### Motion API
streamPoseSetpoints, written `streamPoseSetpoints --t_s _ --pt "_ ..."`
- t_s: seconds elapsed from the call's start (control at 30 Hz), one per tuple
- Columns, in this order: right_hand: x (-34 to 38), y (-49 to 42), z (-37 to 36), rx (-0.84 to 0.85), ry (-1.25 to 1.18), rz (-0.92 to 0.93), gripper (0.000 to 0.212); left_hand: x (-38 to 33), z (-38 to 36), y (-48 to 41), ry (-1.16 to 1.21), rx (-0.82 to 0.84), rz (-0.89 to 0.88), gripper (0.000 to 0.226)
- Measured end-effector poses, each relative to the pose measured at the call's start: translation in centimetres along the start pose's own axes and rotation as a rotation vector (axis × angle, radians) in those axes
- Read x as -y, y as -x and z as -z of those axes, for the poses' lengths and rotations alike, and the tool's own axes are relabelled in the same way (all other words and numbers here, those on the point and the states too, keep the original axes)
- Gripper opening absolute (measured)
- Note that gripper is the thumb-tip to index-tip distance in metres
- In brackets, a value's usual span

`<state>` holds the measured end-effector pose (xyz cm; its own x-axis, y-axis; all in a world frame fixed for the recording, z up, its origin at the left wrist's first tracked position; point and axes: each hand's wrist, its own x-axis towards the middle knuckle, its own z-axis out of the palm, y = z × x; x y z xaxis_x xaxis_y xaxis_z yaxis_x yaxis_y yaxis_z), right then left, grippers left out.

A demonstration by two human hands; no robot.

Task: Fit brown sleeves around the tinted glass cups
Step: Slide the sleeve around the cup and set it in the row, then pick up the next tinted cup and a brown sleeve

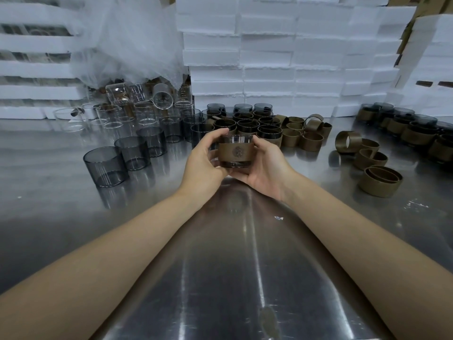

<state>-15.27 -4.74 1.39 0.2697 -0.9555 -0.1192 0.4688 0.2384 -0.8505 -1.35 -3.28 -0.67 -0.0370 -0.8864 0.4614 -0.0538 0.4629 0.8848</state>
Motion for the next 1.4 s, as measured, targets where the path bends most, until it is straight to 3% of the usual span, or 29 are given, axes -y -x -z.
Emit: streamPoseSetpoints --t_s 0.2,0.3,0.37,0.5,0.63,0.77,0.97,1.07,1.2,1.4 --pt "-0.1 -0.4 0.3 -0.018 -0.009 0.007 0.052 -0.1 0.0 0.0 -0.017 -0.007 0.004 0.078" --pt "0.0 -0.3 0.4 0.027 0.165 0.078 0.062 0.1 0.1 -0.1 -0.045 -0.016 0.012 0.075" --pt "-0.1 -0.4 0.4 0.039 0.322 0.18 0.05 0.3 0.1 -0.3 -0.067 -0.019 0.028 0.075" --pt "-0.3 -0.7 1.1 -0.171 0.477 0.384 0.037 0.7 0.1 -0.6 -0.083 -0.009 0.1 0.075" --pt "0.1 -0.7 2.0 -0.422 0.964 0.56 0.035 1.0 0.9 -0.9 -0.594 -0.014 0.095 0.059" --pt "0.6 -0.7 2.9 -0.43 1.057 0.52 0.03 1.1 3.2 -1.8 -1.138 -0.097 -0.055 0.053" --pt "0.7 -0.2 2.0 -0.476 1.16 0.891 0.01 1.6 5.6 -2.3 -1.353 -0.149 0.201 0.043" --pt "0.4 0.2 1.4 -0.435 1.182 0.779 0.015 1.8 5.6 -2.4 -1.395 -0.122 0.166 0.039" --pt "-0.1 0.4 1.6 -0.403 1.502 0.654 0.015 1.9 5.5 -2.4 -1.406 -0.135 0.137 0.035" --pt "0.0 -0.4 2.6 -0.388 1.481 0.554 0.02 1.8 5.6 -2.6 -1.452 -0.092 0.234 0.034"
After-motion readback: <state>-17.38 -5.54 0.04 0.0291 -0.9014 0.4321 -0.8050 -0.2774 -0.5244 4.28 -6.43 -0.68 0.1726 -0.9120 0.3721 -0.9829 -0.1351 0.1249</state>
